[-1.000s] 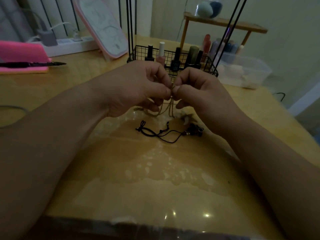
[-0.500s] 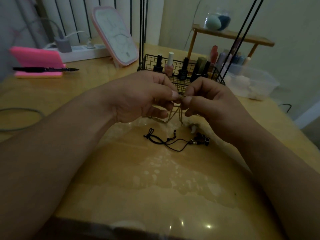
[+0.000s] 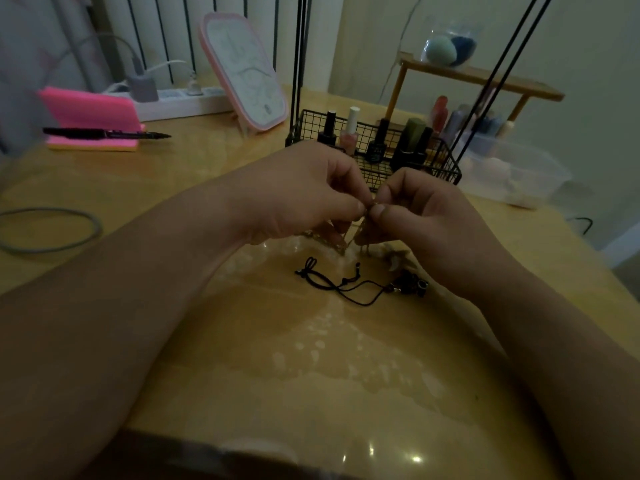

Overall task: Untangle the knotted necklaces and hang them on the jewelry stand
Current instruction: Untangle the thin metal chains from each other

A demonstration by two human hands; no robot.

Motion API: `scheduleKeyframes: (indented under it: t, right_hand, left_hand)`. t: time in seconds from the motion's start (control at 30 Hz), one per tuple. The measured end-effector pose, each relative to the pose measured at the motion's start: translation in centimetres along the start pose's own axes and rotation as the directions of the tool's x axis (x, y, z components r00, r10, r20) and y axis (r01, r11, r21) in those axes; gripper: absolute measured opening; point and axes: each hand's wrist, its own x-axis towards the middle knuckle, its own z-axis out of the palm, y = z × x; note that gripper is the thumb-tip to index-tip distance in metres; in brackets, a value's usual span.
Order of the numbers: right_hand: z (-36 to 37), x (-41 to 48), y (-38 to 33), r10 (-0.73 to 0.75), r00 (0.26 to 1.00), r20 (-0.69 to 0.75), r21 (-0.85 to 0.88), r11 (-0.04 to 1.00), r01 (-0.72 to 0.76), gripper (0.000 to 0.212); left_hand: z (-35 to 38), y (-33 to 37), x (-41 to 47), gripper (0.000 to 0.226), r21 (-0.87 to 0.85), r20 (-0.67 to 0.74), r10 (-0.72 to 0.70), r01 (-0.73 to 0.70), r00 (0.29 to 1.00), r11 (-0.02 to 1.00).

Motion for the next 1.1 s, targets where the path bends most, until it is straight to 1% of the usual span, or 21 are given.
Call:
scheduleKeyframes:
  t: [0.1, 0.17, 0.23, 0.3, 0.43, 0.5, 0.6, 0.77, 0.87, 0.93, 1.0, 1.1]
  right_hand:
    - [0.0, 0.0, 0.0, -0.008, 1.0, -0.009, 0.008, 1.0, 0.008, 0.002]
    - [0.1, 0.1, -0.1, 0.015, 1.0, -0.001, 0.08, 0.997, -0.015, 0.004]
    - [0.1, 0.1, -0.2, 0.055, 0.998, 0.026, 0.206, 0.977, -0.059, 0.005]
    - [-0.1, 0.2, -0.1, 0.076, 0.996, 0.055, 0.285, 0.954, -0.089, 0.006]
    - [-0.2, 0.4, 0.1, 0.023, 0.997, 0.075, 0.355, 0.934, -0.048, 0.003]
    - [-0.3, 0.4, 0.2, -0.003, 0.998, 0.063, 0.357, 0.934, -0.02, 0.005]
    - [-0.5, 0.4, 0.2, -0.02, 1.0, 0.013, 0.304, 0.953, 0.015, 0.008]
    - [-0.4, 0.5, 0.2, -0.015, 0.996, -0.084, 0.217, 0.976, 0.033, 0.014]
    - [-0.5, 0.3, 0.1, -0.01, 0.993, -0.115, 0.139, 0.99, 0.026, 0.016]
    - [-0.6, 0.1, -0.1, -0.037, 0.992, -0.118, 0.037, 0.998, 0.042, 0.019]
    - [-0.5, -0.1, -0.1, -0.086, 0.988, -0.126, -0.101, 0.992, 0.073, 0.024]
    - [-0.2, -0.1, 0.0, -0.146, 0.973, -0.177, -0.313, 0.946, 0.085, 0.02]
  left_hand:
    - [0.1, 0.0, 0.0, 0.007, 0.001, 0.025, -0.008, 0.008, 1.0, 1.0]
    - [0.1, 0.1, 0.1, 0.004, -0.035, 0.043, -0.026, 0.027, 0.999, 0.999]
    - [-0.1, 0.1, 0.1, 0.002, -0.13, 0.069, -0.045, 0.054, 0.997, 0.99]
    - [-0.2, 0.0, 0.2, 0.002, -0.222, 0.094, -0.062, 0.082, 0.994, 0.972]
    - [-0.2, -0.4, 0.5, 0.005, -0.421, 0.14, -0.096, 0.147, 0.986, 0.895]
    - [-0.1, -0.5, 0.6, 0.004, -0.487, 0.16, -0.104, 0.171, 0.982, 0.857]
    - [0.0, -0.5, 0.7, 0.004, -0.527, 0.176, -0.115, 0.192, 0.978, 0.828]
    - [0.3, -0.5, 0.6, 0.005, -0.432, 0.167, -0.117, 0.179, 0.979, 0.884]
    - [0.4, -0.2, 0.4, 0.008, -0.399, 0.122, -0.098, 0.14, 0.988, 0.906]
    - [0.5, -0.2, 0.4, 0.013, -0.374, 0.07, -0.089, 0.109, 0.994, 0.921]
    - [0.6, -0.3, 0.4, 0.016, -0.331, 0.022, -0.083, 0.086, 0.996, 0.94]
    - [0.8, -0.4, 0.5, 0.014, -0.288, -0.03, -0.089, 0.076, 0.996, 0.955]
